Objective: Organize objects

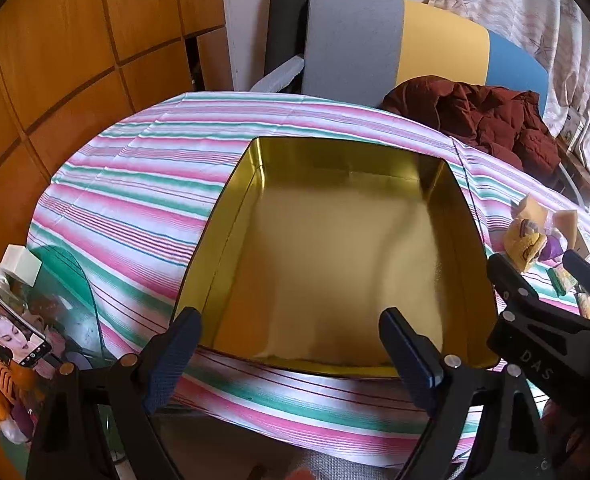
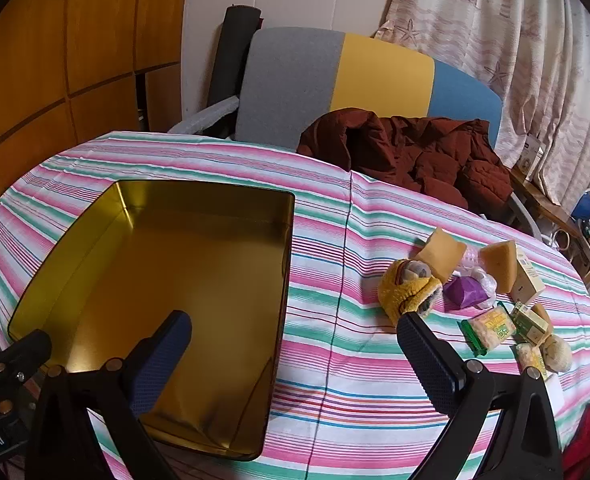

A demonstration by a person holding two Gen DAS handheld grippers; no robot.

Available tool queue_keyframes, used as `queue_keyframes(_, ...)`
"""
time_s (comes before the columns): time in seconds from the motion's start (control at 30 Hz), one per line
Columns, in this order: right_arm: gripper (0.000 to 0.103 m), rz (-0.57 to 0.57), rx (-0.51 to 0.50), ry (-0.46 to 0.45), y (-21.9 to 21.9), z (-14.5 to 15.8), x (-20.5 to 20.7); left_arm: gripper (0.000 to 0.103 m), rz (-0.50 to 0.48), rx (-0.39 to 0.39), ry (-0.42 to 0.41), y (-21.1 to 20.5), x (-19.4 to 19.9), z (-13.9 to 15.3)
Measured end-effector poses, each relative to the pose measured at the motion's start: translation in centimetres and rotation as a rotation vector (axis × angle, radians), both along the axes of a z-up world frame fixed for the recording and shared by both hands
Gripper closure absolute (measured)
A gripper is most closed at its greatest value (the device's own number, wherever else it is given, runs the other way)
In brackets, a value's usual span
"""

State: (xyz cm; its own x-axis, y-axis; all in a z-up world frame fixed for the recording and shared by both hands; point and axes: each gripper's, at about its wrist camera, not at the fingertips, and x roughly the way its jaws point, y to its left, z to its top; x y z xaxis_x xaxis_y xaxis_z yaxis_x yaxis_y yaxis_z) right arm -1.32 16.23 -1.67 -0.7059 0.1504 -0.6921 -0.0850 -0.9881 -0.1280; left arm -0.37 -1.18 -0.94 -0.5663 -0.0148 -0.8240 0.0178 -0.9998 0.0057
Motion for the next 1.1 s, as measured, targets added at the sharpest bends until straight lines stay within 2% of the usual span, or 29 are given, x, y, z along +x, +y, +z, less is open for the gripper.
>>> queue_keyframes(0.3,0.000,0.007,-0.014,0.001,-0.21,-0.01,-0.01,0.011,0.037,0.002,-0.002,-0.41,-0.05,-0.10)
queue_keyframes(1.1,0.000,0.014,-0.041,0.021,0.08,0.66,0.72,0.011,0.037,0.002,-0.008,-0.08,0.17,-0.11)
